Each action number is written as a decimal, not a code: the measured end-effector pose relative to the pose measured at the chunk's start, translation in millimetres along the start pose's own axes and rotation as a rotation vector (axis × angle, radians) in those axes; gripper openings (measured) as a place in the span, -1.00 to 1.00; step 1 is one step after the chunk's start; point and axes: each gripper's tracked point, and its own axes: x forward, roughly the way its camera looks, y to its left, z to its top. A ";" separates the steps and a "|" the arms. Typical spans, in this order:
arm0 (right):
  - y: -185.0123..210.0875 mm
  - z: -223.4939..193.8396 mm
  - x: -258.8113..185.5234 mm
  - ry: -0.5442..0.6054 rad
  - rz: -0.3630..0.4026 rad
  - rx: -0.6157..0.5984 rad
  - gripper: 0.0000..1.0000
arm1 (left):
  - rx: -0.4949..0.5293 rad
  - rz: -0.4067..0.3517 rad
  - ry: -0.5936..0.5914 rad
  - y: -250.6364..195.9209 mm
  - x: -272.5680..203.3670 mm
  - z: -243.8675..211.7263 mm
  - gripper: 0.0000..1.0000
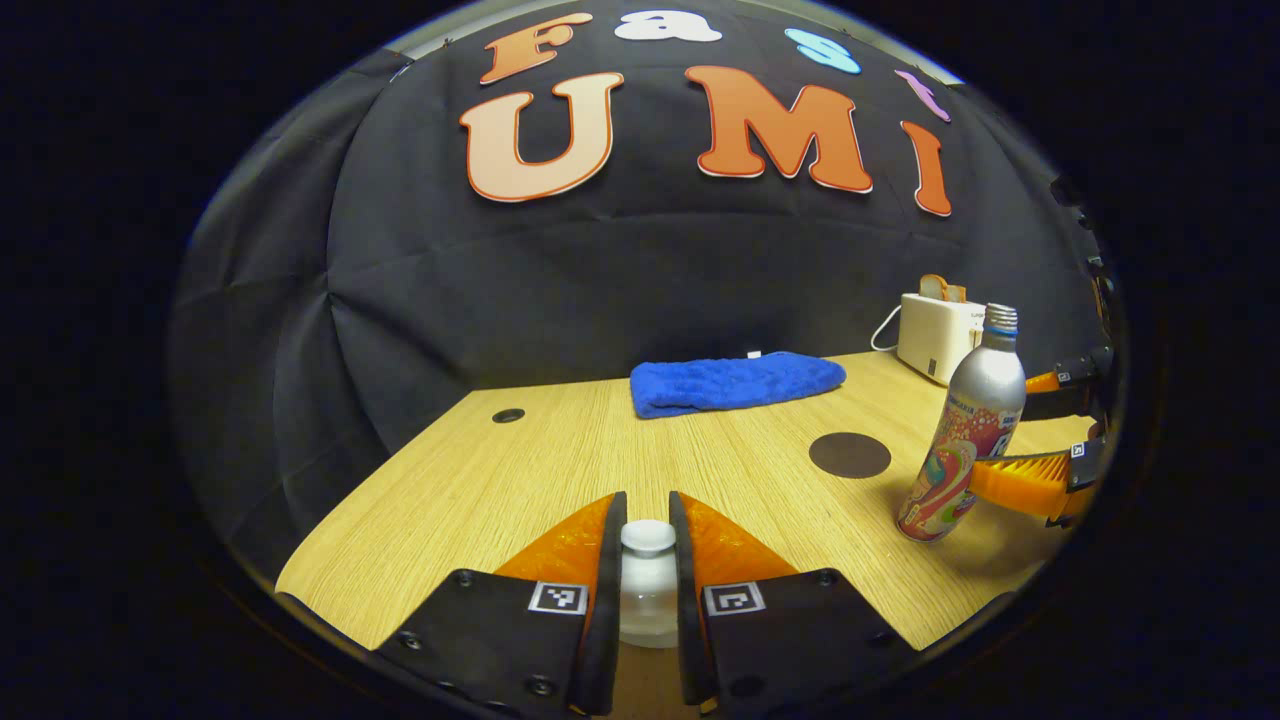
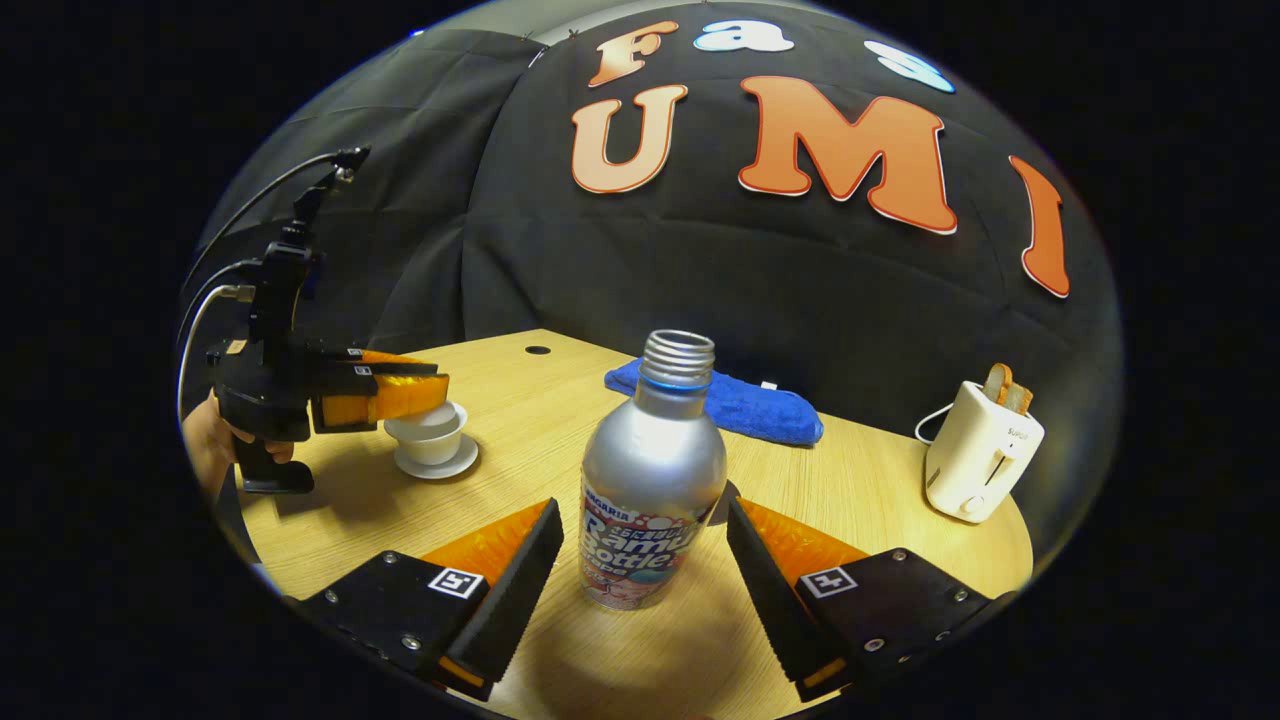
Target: Open the teacup lid with one hand, grasp the water bottle and pour water into the teacup with the other hand; after pouring, place the water bottle on the coaster and then close the teacup lid.
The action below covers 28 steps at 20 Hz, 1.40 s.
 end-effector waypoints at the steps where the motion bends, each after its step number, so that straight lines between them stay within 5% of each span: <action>1: 0.8 -2.6 1.7 0.008 0.004 0.001 0.98 | 0.000 0.001 -0.020 -0.2 0.0 4.6 -0.43; 9: 6.4 -23.6 23.6 0.098 0.017 0.056 0.88 | -0.011 0.060 -0.118 23.3 -17.0 24.7 -0.43; 15: 16.4 -19.6 28.2 0.135 0.045 0.089 0.60 | -0.046 0.094 -0.126 45.5 -26.0 21.6 -0.43; 28: -10.6 26.5 26.1 0.208 -0.080 -0.367 0.59 | -0.067 0.158 -0.135 101.8 -47.2 15.5 -0.43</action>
